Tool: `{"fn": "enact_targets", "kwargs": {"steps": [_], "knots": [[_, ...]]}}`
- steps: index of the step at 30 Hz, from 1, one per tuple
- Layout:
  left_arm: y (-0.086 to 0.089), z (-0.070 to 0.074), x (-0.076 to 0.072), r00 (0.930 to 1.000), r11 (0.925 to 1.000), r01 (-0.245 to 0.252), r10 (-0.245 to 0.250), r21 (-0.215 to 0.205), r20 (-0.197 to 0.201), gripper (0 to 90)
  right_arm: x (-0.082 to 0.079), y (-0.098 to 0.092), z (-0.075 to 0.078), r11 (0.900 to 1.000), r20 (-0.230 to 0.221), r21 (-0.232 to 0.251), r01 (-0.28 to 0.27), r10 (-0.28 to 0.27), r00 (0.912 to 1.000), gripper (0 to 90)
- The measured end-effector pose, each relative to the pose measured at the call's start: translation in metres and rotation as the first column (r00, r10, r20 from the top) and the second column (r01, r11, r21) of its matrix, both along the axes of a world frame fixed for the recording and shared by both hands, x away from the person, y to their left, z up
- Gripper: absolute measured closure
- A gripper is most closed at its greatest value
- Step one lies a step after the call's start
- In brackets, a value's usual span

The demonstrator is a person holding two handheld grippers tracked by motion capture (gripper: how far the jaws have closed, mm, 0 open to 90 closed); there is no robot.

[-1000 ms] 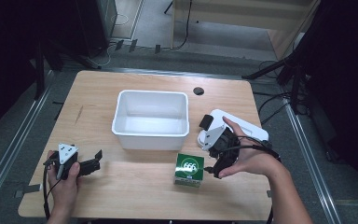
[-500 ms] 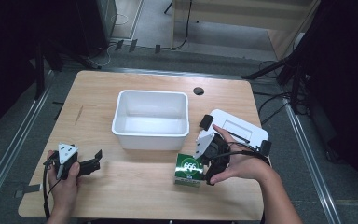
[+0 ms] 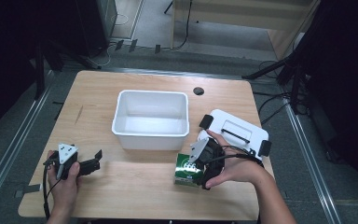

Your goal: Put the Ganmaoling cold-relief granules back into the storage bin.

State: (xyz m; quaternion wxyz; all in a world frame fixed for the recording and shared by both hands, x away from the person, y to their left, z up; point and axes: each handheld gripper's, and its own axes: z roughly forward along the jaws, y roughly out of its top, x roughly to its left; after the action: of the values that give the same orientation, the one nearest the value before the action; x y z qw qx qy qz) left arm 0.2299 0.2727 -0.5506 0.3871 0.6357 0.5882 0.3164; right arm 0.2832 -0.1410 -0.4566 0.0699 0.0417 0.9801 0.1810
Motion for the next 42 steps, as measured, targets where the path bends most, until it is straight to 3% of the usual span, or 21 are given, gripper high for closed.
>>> {"fn": "enact_targets", "kwargs": {"steps": [26, 29, 34, 42], "knots": [[0.000, 0.000, 0.000, 1.0000, 1.0000, 0.000, 0.000, -0.002, -0.001, 0.0, 0.005, 0.007, -0.022, 0.999, -0.049, -0.050, 0.002, -0.004, 0.9988, 0.4], [0.000, 0.000, 0.000, 1.0000, 1.0000, 0.000, 0.000, -0.001, -0.001, 0.0, 0.006, 0.008, -0.024, 0.999, -0.051, -0.053, 0.003, -0.005, 0.9987, 1.7], [0.000, 0.000, 0.000, 1.0000, 1.0000, 0.001, -0.001, -0.002, -0.001, 0.0, 0.005, 0.009, -0.028, 0.998, -0.053, -0.054, -0.013, 0.010, 0.9986, 11.9], [0.000, 0.000, 0.000, 1.0000, 1.0000, 0.001, -0.001, -0.002, 0.000, 0.0, 0.006, 0.009, -0.027, 0.998, -0.058, -0.053, -0.025, 0.022, 0.9981, 15.5]]}}
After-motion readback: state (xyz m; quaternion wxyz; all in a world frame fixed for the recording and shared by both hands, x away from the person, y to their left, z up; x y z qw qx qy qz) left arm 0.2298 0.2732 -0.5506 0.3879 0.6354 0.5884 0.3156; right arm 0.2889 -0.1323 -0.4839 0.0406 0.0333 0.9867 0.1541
